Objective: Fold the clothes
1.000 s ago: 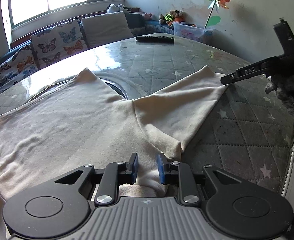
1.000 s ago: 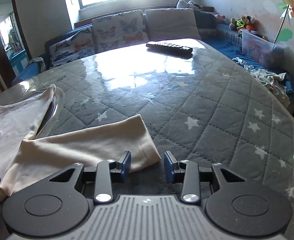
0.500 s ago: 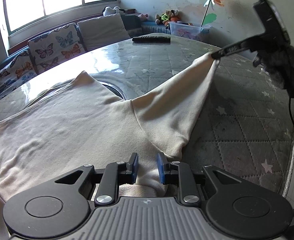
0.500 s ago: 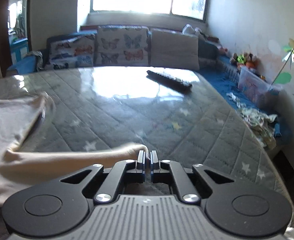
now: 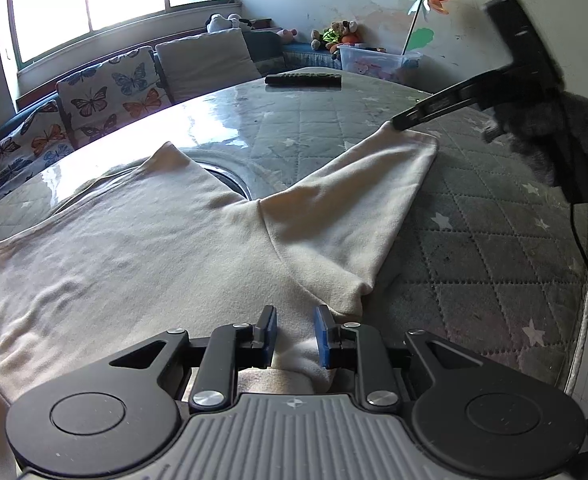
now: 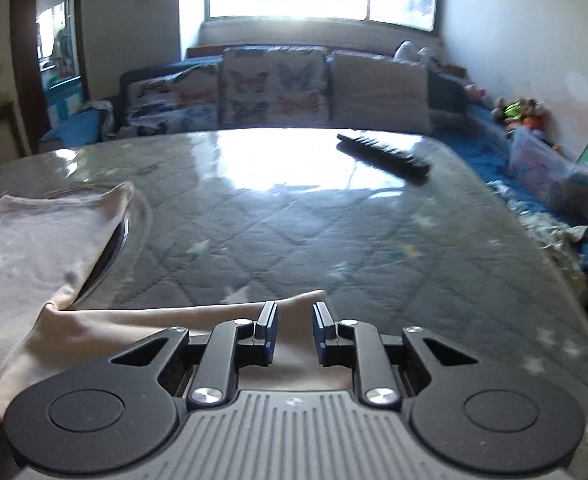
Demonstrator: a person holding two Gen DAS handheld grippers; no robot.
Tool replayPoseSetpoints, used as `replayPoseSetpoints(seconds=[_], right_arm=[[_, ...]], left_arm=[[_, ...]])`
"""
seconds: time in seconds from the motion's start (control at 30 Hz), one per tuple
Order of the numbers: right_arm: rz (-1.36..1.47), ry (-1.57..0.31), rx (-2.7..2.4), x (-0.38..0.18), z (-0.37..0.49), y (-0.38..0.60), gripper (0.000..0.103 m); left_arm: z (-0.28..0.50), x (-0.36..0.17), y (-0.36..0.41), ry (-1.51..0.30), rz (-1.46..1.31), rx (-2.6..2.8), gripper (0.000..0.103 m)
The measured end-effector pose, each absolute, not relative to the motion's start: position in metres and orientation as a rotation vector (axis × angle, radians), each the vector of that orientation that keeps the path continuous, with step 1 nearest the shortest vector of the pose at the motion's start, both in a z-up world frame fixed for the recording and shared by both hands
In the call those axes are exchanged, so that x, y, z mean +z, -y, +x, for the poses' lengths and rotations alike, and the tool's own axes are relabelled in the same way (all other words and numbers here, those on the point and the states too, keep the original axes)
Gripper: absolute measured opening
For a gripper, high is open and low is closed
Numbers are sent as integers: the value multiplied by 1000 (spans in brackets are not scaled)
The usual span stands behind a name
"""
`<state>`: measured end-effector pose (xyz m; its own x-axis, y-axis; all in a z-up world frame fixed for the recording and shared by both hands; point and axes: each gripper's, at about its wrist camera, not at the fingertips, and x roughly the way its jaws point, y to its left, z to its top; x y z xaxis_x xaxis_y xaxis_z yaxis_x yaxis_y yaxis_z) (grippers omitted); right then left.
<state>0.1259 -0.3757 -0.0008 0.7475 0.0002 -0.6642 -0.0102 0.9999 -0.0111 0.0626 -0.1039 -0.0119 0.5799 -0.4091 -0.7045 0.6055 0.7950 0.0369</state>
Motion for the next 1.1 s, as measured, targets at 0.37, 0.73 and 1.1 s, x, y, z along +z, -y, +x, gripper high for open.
replayPoseSetpoints(seconds=[0.37,0.73,1.1], right_arm=[[-26,-746,34,-2,130,363,25],[-133,-723,451,21,114,245,37],[-268,-782,755,-3,104,125,39]], left_arm=[[55,8,70,-703,206,-534,30],[70,14,-48,-711,89,-153,31],[77,-12,-135,-745,4,103,32]])
